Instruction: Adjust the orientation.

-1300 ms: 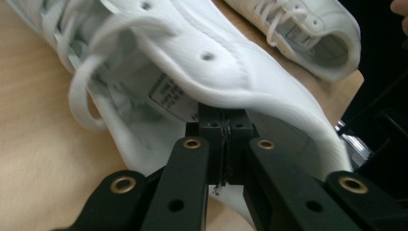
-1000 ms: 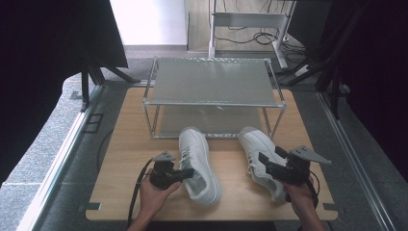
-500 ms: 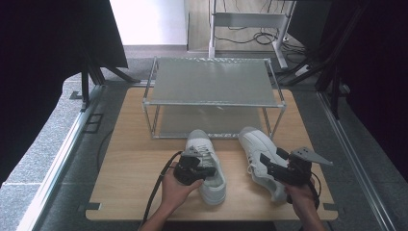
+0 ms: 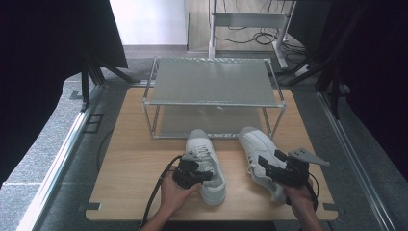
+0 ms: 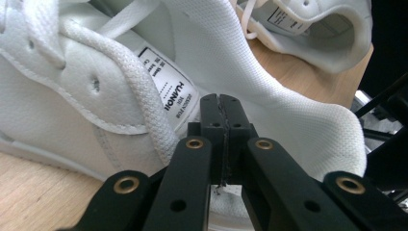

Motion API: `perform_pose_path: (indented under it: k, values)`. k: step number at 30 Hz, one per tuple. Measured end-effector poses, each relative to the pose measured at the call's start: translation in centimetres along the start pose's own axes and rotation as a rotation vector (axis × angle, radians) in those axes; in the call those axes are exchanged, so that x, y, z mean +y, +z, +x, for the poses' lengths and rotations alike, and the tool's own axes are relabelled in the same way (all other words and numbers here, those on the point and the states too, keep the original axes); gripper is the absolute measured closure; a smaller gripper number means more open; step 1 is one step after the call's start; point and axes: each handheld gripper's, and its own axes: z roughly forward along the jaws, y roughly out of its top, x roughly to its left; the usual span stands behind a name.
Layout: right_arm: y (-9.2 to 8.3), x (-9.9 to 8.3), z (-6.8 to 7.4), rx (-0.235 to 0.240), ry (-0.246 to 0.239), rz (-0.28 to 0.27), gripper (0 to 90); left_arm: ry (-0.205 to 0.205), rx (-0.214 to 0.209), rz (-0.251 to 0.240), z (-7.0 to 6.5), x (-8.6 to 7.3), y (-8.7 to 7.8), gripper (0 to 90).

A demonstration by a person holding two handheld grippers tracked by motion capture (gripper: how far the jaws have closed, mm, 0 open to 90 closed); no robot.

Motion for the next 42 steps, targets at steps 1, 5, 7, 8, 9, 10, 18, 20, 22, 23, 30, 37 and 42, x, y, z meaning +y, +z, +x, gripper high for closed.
perform_pose_path:
  k: [1,5,7,8,9,10,18,20,22,23,30,37,42]
  values:
    - [0.0,0.0,0.1,0.001,0.001,0.001,28.7,0.001,0.001,0.001,0.1,-0.1,-0.2,90.0]
    - [-0.1,0.0,0.3,0.002,-0.004,0.002,28.7,-0.01,0.01,-0.005,0.4,-0.6,-0.8,90.0]
    - [0.1,0.0,0.5,0.001,-0.007,0.006,28.7,-0.03,0.013,-0.02,0.8,-1.1,-1.4,90.0]
    - [0.2,0.0,0.6,0.003,-0.006,0.011,28.7,-0.041,0.018,-0.027,1.2,-1.5,-2.0,90.0]
    - [0.3,0.1,0.7,0.005,-0.007,0.017,28.7,-0.044,0.023,-0.029,1.4,-1.7,-2.3,90.0]
    - [0.4,0.2,0.8,0.004,-0.005,0.02,28.7,-0.046,0.029,-0.031,1.6,-1.8,-2.5,90.0]
    - [1.0,2.5,2.0,0.046,0.009,0.001,28.7,-0.063,0.035,-0.067,3.0,-1.8,-4.2,90.0]
    - [1.3,2.7,2.4,0.058,0.007,-0.005,28.7,-0.051,0.011,-0.075,3.0,-1.7,-4.5,87.5]
    - [1.5,2.7,2.6,0.058,-0.016,-0.003,28.7,-0.047,-0.03,-0.109,2.7,-1.5,-5.2,81.3]
    - [1.6,2.6,2.7,0.058,-0.026,0.0,28.7,-0.047,-0.03,-0.109,2.7,-1.5,-5.2,77.7]
    - [1.0,2.1,2.2,0.059,-0.07,0.0,28.7,0.0,-0.004,-0.266,1.5,-0.9,-9.0,58.9]
    - [0.5,1.7,1.4,0.057,-0.085,0.008,29.0,-0.034,0.025,-0.296,2.7,-0.9,-10.0,51.1]
    - [0.1,1.0,1.4,0.058,-0.119,0.041,29.5,-0.07,0.036,-0.33,3.3,-1.2,-11.1,46.0]
